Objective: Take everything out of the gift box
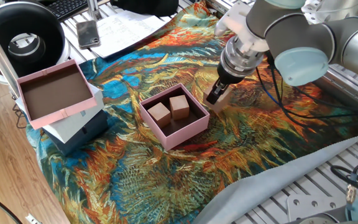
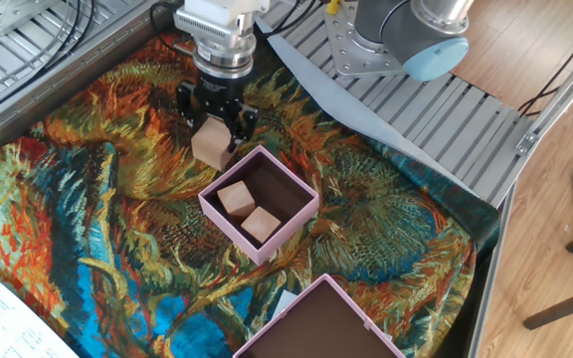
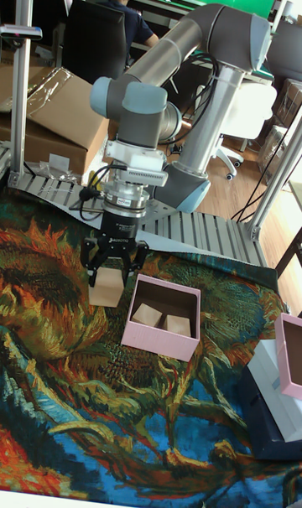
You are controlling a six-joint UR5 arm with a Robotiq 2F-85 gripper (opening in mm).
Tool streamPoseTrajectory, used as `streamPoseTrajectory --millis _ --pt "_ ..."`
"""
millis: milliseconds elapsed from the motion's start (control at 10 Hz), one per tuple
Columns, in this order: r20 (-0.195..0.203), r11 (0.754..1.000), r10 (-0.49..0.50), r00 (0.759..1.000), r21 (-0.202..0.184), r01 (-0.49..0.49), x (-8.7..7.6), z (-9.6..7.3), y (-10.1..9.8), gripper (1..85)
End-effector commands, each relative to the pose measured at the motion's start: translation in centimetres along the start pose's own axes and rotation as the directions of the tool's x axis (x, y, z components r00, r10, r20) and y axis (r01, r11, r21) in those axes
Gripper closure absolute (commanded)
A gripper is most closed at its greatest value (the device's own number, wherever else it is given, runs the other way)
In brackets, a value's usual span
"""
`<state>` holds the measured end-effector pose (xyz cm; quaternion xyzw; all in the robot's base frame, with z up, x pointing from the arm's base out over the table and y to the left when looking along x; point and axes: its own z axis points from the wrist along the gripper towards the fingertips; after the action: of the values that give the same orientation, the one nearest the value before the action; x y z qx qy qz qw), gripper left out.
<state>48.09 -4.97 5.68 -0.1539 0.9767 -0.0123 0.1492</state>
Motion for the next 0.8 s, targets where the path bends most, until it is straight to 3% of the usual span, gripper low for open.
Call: streamPoseTrajectory --millis 0,400,700 --pt "0.023 1.000 -0.010 1.000 -0.016 0.010 -0.64 0.55 0.27 41.0" --pt "0.034 0.999 -0.015 0.999 -0.029 0.016 -0.92 1.41 0.69 41.7" --pt "0.022 0.999 -0.022 1.000 -0.027 0.022 -0.59 1.52 0.65 33.7"
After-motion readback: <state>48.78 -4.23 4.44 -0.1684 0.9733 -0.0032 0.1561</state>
